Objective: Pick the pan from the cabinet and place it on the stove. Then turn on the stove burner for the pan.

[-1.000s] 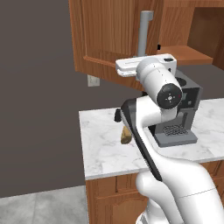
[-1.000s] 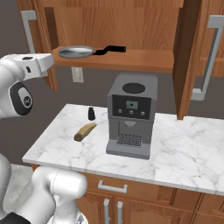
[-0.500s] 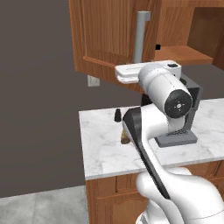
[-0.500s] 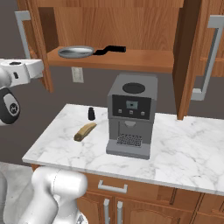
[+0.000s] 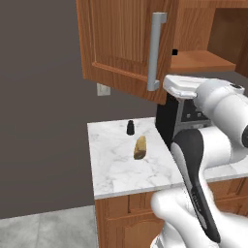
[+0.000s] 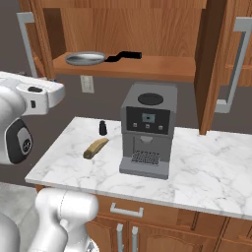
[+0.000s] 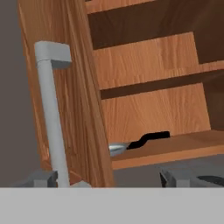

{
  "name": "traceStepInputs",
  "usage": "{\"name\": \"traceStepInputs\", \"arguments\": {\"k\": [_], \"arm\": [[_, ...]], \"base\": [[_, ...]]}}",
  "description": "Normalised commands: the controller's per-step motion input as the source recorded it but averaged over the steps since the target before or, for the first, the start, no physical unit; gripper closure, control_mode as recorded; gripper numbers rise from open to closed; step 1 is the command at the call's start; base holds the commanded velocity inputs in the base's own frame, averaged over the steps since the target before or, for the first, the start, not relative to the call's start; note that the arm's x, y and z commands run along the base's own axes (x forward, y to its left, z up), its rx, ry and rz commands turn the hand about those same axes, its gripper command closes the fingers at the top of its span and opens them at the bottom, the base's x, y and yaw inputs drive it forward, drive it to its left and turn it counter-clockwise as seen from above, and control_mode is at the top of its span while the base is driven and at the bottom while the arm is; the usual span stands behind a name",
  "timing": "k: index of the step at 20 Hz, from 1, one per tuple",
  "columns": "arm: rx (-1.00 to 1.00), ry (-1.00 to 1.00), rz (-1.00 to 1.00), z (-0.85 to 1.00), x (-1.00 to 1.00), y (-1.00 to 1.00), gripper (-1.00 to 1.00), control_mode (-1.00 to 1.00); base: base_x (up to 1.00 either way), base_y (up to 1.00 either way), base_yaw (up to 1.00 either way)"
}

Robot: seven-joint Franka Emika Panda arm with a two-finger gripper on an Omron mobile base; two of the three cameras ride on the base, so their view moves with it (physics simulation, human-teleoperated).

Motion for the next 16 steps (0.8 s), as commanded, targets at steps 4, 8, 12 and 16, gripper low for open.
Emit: {"name": "traceStepInputs", "arguments": {"k": [4,8,12,16], "arm": [[0.31,0.11,0.00,0.00,-0.21,-0.98,-1.00,-1.00],[0.30,0.20,0.02,0.00,0.00,-1.00,-1.00,-1.00],[0.27,0.31,0.10,-0.06,0.29,-0.78,-1.00,-1.00],[0.27,0.33,0.30,-0.19,0.68,-0.19,-1.00,-1.00]], "base": [[0.00,0.00,0.00],[0.00,0.00,0.00],[0.00,0.00,0.00],[0.00,0.00,0.00]]}}
